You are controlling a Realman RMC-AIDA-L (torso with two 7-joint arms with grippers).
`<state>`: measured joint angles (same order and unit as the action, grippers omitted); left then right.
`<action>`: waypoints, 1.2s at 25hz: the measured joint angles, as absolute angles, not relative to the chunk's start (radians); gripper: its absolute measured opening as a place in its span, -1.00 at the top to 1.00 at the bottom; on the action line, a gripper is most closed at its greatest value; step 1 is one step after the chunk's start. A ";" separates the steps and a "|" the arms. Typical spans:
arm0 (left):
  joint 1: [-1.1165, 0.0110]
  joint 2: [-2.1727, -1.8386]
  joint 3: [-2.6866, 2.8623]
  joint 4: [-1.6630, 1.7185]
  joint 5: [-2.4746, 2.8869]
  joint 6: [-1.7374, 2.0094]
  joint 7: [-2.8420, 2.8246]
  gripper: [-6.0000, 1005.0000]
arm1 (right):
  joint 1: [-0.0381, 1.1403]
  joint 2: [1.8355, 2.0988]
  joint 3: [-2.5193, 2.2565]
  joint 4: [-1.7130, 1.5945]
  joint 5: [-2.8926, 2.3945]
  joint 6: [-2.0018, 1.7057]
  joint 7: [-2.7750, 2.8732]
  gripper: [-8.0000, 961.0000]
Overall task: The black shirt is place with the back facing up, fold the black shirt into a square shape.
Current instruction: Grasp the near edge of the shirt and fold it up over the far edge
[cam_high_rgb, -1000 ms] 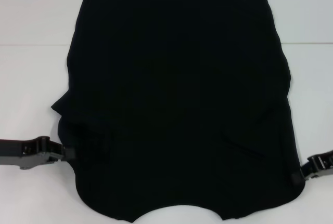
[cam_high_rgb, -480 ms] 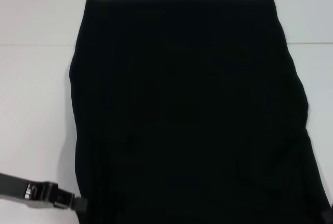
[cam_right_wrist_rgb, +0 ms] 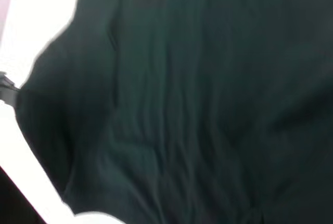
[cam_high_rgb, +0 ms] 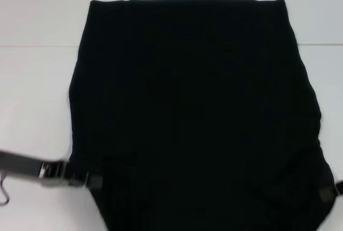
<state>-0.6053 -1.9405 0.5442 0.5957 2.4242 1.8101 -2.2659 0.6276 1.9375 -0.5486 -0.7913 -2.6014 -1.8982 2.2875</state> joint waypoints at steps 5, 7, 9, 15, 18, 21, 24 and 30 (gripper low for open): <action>-0.666 -1.947 0.470 0.598 2.423 1.778 -2.297 0.83 | 0.645 1.914 -0.502 -0.792 -2.520 -1.883 2.287 0.85; -0.690 -1.946 0.444 0.600 2.423 1.758 -2.318 0.83 | 0.656 1.893 -0.469 -0.792 -2.478 -1.860 2.297 0.85; -0.711 -1.942 0.428 0.601 2.422 1.732 -2.340 0.83 | 0.660 1.886 -0.459 -0.793 -2.467 -1.847 2.303 0.85; -0.778 -1.932 0.413 0.602 2.413 1.594 -2.423 0.82 | 0.702 1.870 -0.443 -0.802 -2.428 -1.690 2.350 0.85; -0.818 -1.933 0.414 0.599 2.412 1.514 -2.444 0.82 | 0.753 1.880 -0.452 -0.794 -2.422 -1.557 2.357 0.85; -0.855 -1.938 0.422 0.598 2.412 1.436 -2.462 0.81 | 0.780 1.888 -0.462 -0.791 -2.422 -1.491 2.357 0.85; -0.880 -1.954 0.440 0.591 2.412 1.323 -2.472 0.81 | 0.807 1.905 -0.501 -0.775 -2.423 -1.367 2.358 0.85; -0.887 -1.995 0.546 0.542 2.421 1.069 -2.487 0.80 | 0.842 1.930 -0.644 -0.625 -2.426 -1.067 2.360 0.85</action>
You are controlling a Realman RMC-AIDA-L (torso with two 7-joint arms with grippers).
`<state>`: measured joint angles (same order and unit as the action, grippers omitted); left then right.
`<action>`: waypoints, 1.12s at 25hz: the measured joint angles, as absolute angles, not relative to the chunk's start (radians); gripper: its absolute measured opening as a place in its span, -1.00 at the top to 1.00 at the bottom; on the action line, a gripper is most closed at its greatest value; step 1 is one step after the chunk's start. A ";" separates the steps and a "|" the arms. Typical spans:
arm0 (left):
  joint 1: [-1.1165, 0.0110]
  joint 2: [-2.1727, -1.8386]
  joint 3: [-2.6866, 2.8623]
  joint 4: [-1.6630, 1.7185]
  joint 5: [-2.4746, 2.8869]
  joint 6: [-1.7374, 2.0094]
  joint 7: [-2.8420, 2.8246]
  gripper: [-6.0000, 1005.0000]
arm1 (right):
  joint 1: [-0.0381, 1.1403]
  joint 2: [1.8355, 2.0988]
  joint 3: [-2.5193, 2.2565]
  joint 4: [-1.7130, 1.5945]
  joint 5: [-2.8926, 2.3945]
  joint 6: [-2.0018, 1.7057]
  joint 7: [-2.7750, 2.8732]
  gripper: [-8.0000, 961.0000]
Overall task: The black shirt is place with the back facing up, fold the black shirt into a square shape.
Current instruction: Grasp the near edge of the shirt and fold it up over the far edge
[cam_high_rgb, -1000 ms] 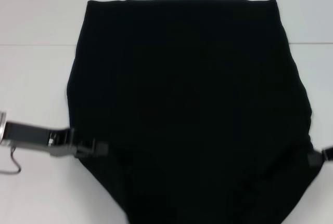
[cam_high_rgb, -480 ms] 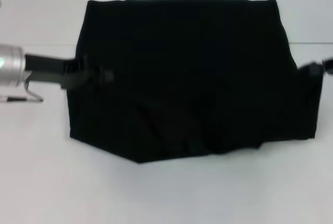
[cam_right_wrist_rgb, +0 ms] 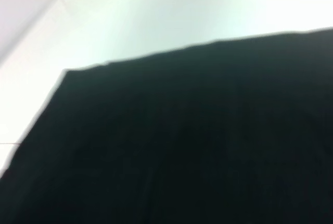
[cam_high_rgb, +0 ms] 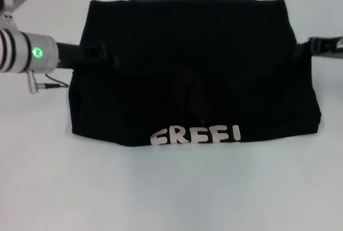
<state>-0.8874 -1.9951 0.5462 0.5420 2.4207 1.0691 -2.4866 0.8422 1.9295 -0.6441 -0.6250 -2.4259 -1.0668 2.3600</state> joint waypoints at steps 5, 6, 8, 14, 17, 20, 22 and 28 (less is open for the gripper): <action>-0.887 -2.007 0.598 0.524 2.415 0.971 -2.487 0.80 | 0.849 1.948 -0.707 -0.556 -2.427 -0.916 2.360 0.85; -0.886 -2.009 0.599 0.530 2.414 0.962 -2.487 0.80 | 0.848 1.951 -0.709 -0.556 -2.427 -0.904 2.360 0.85; -0.886 -2.010 0.596 0.543 2.413 0.936 -2.487 0.79 | 0.849 1.957 -0.710 -0.565 -2.427 -0.858 2.360 0.85; -0.907 -2.009 0.596 0.561 2.410 0.846 -2.529 0.79 | 0.871 1.957 -0.711 -0.573 -2.427 -0.780 2.359 0.84; -0.918 -2.008 0.596 0.561 2.410 0.807 -2.534 0.79 | 0.884 1.958 -0.714 -0.568 -2.427 -0.721 2.353 0.83; -0.922 -2.018 0.600 0.550 2.413 0.745 -2.535 0.78 | 0.890 1.964 -0.738 -0.546 -2.427 -0.656 2.351 0.83; -0.922 -2.026 0.601 0.538 2.418 0.712 -2.534 0.78 | 0.896 1.969 -0.768 -0.518 -2.427 -0.604 2.351 0.82; -0.917 -2.038 0.634 0.510 2.423 0.664 -2.526 0.77 | 0.909 1.984 -0.834 -0.465 -2.427 -0.509 2.351 0.81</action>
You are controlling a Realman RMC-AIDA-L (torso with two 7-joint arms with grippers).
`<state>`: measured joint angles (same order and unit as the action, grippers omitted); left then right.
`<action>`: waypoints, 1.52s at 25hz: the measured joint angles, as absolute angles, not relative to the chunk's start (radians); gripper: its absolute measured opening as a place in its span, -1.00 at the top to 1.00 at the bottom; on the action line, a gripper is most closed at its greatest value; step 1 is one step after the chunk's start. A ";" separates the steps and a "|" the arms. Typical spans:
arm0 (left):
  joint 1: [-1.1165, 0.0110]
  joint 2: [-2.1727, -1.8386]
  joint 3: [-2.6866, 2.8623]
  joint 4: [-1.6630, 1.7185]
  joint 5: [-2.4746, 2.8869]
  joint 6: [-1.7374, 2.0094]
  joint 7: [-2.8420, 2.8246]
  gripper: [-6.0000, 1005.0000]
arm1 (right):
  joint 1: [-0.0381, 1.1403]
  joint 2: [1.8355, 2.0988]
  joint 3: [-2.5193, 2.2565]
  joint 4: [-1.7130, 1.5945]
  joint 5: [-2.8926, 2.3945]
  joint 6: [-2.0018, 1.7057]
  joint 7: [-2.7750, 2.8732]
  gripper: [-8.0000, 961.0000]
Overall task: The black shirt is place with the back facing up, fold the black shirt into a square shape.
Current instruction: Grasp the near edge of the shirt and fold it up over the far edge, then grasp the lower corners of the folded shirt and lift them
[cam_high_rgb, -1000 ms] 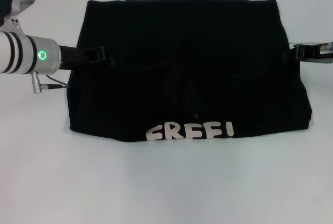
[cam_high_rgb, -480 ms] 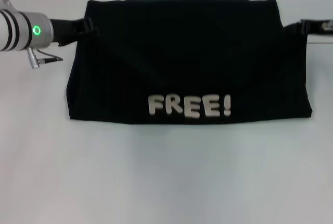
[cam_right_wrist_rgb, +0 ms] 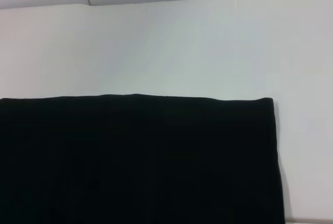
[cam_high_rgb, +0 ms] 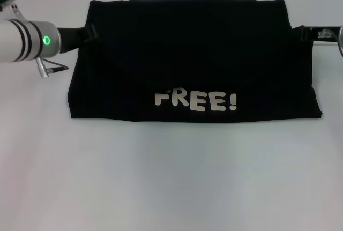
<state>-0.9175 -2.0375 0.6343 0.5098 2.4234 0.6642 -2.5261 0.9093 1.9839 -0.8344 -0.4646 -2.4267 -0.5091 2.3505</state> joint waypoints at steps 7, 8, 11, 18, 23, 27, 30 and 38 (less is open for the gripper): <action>-0.911 -2.061 0.690 0.509 2.423 0.624 -2.525 0.77 | 0.918 1.989 -0.838 -0.463 -2.427 -0.495 2.350 0.80; -0.911 -2.064 0.710 0.509 2.423 0.618 -2.522 0.77 | 0.918 1.989 -0.837 -0.463 -2.427 -0.493 2.350 0.80; -0.911 -2.069 0.762 0.504 2.417 0.610 -2.497 0.76 | 0.920 1.990 -0.838 -0.470 -2.427 -0.506 2.350 0.80; -0.910 -2.063 0.768 0.514 2.413 0.706 -2.497 0.75 | 0.920 1.975 -0.837 -0.495 -2.427 -0.586 2.369 0.79; -0.854 -2.025 0.692 0.630 2.400 0.996 -2.580 0.30 | 0.900 1.966 -0.831 -0.566 -2.425 -0.705 2.426 0.44; -0.774 -2.009 0.617 0.724 2.333 1.188 -2.587 -0.01 | 0.895 1.940 -0.831 -0.610 -2.427 -0.831 2.504 0.16; -0.735 -1.962 0.612 0.700 2.314 1.259 -2.582 -0.15 | 0.900 1.906 -0.831 -0.619 -2.428 -0.937 2.579 -0.03; -0.697 -1.906 0.619 0.572 2.320 1.237 -2.512 -0.41 | 0.902 1.859 -0.744 -0.671 -2.418 -1.143 2.655 -0.65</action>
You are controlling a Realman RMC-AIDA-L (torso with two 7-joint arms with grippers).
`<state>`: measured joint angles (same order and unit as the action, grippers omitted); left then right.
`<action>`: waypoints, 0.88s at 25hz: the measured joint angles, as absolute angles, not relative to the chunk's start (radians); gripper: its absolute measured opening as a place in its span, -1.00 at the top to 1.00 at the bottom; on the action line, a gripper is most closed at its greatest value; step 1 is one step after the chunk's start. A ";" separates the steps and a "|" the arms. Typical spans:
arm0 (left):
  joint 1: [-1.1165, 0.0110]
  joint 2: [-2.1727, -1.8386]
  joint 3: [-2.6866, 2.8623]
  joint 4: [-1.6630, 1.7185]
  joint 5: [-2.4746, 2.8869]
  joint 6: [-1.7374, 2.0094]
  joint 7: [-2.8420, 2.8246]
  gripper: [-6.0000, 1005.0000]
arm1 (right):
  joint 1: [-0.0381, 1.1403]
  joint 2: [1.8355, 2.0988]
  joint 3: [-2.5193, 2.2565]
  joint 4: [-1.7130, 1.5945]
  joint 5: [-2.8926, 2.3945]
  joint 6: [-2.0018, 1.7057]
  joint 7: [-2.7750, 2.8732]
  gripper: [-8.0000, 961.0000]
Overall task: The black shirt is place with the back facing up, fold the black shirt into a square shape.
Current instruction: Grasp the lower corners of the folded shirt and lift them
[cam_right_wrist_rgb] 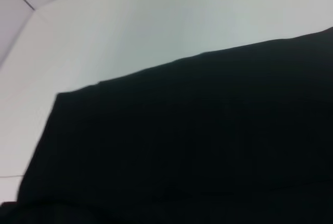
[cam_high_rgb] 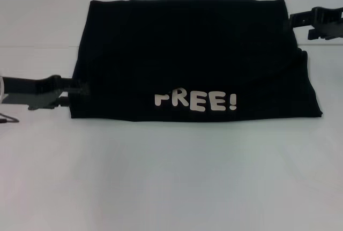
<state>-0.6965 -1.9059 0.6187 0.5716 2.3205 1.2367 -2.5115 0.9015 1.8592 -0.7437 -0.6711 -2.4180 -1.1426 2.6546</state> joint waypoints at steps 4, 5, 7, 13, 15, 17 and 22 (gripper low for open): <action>-0.693 -1.915 0.626 0.549 2.321 1.179 -2.488 -0.43 | 0.896 1.856 -0.723 -0.675 -2.418 -1.164 2.651 -0.75; -0.693 -1.916 0.632 0.543 2.323 1.161 -2.487 -0.42 | 0.895 1.856 -0.723 -0.673 -2.418 -1.166 2.649 -0.77; -0.696 -1.921 0.653 0.531 2.328 1.119 -2.487 -0.35 | 0.895 1.856 -0.723 -0.669 -2.419 -1.164 2.648 -0.76; -0.698 -1.944 0.720 0.514 2.331 0.991 -2.486 0.02 | 0.891 1.856 -0.722 -0.666 -2.421 -1.162 2.647 -0.73; -0.699 -1.952 0.724 0.513 2.331 0.965 -2.486 0.03 | 0.890 1.856 -0.722 -0.665 -2.421 -1.162 2.647 -0.73; -0.701 -1.955 0.728 0.509 2.331 0.948 -2.486 0.05 | 0.888 1.856 -0.722 -0.665 -2.421 -1.162 2.647 -0.72; -0.709 -1.958 0.733 0.479 2.332 0.922 -2.480 0.11 | 0.883 1.856 -0.721 -0.664 -2.421 -1.162 2.645 -0.69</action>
<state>-0.7091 -1.9583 0.7330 0.4794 2.3318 0.9216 -2.4798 0.8831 1.8560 -0.7210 -0.6645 -2.4209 -1.1616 2.6452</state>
